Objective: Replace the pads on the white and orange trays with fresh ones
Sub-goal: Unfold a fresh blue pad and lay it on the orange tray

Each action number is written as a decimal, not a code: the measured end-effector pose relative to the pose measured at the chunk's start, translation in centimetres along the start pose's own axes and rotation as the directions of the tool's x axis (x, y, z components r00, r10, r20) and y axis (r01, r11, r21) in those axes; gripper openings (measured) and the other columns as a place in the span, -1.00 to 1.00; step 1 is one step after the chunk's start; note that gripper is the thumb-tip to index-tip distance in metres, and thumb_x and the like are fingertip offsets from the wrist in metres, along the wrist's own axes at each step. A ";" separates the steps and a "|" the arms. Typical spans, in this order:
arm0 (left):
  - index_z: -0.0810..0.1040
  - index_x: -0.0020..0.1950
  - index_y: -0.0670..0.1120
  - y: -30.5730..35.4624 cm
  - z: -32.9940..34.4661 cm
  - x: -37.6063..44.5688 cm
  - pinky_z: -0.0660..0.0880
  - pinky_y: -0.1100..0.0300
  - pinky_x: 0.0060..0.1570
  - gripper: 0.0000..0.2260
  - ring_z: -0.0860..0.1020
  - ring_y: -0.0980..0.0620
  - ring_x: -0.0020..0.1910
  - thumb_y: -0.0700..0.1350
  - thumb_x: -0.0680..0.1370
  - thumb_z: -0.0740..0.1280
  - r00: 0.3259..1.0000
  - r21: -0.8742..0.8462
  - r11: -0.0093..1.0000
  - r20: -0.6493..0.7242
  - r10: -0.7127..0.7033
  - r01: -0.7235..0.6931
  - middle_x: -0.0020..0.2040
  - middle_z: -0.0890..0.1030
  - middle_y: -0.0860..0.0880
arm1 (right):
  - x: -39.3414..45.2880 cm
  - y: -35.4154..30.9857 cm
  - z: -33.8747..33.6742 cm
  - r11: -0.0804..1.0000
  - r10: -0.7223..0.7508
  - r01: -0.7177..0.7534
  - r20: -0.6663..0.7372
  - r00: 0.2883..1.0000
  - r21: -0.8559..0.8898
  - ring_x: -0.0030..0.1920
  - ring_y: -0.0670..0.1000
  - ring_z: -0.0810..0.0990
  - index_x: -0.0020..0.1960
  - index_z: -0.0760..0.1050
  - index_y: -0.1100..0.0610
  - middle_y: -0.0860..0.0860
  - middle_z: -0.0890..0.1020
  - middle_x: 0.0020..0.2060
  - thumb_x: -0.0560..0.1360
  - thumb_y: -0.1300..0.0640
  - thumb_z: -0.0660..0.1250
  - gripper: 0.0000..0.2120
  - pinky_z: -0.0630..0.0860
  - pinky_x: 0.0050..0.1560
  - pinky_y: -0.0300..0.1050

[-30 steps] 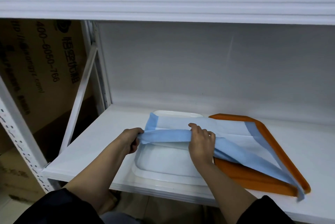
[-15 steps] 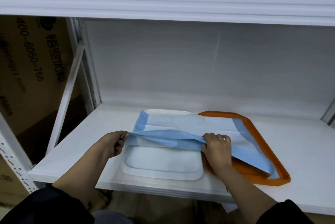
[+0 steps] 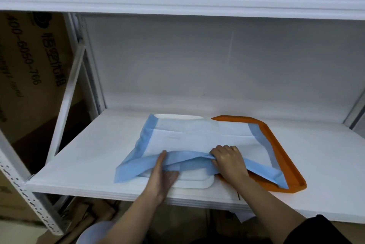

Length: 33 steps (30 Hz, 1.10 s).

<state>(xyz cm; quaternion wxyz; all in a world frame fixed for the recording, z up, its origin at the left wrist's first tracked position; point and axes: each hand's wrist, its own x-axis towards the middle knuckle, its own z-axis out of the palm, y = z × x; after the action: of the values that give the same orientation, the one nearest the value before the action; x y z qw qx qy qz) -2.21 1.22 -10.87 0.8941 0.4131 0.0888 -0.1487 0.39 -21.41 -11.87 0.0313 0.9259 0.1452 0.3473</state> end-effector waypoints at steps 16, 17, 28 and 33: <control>0.45 0.18 -0.17 -6.8 6.3 0.1 0.55 0.24 -0.44 -0.70 0.60 -0.06 -0.19 0.02 0.58 0.26 0.948 0.021 0.974 -0.239 -0.212 0.224 -0.05 0.60 -0.17 | -7.6 -2.9 -6.3 0.585 0.569 -0.694 0.398 0.720 0.419 -0.26 -0.15 0.52 -0.18 0.44 -0.02 -0.11 0.56 -0.29 0.59 -0.03 0.18 -0.80 0.45 -0.23 -0.25; 0.46 0.17 -0.15 -6.7 6.3 0.0 0.54 0.21 -0.36 -0.67 0.60 -0.05 -0.17 0.08 0.58 0.23 0.953 0.024 0.975 -0.220 -0.210 0.221 -0.08 0.61 -0.15 | -8.0 -3.6 -6.5 0.399 0.605 -0.805 0.533 0.591 0.440 -0.31 -0.11 0.55 -0.20 0.46 0.01 -0.06 0.59 -0.35 0.60 -0.07 0.15 -0.72 0.49 -0.23 -0.17; 0.38 0.14 -0.13 -5.2 5.5 -1.3 0.46 0.34 -0.60 -0.87 0.62 0.06 -0.52 -0.14 0.63 0.12 0.937 0.051 0.965 -0.256 -0.236 0.256 -0.16 0.58 -0.12 | -4.8 -5.0 -5.4 -0.961 0.127 -0.203 0.949 0.287 0.190 0.10 0.20 0.57 0.25 0.45 0.17 0.22 0.60 0.12 0.47 -0.26 0.24 -0.43 0.51 0.00 0.06; 0.37 0.20 -0.12 -4.8 5.0 -1.3 0.45 0.38 -0.54 -0.80 0.64 0.08 -0.47 -0.14 0.65 0.03 0.937 0.058 0.959 -0.236 -0.258 0.278 -0.39 0.67 -0.08 | -4.0 -3.4 -5.5 -0.957 0.267 -0.044 0.927 0.264 0.288 0.07 0.15 0.54 0.25 0.44 0.15 0.19 0.57 0.08 0.48 -0.05 0.34 -0.57 0.48 0.08 0.00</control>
<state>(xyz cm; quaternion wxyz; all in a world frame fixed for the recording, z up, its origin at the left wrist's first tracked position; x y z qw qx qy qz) -4.87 -5.33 -10.71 0.8297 0.4516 0.2387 -0.2251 -6.90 -19.55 -10.74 -0.9418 0.2067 -0.2646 0.0155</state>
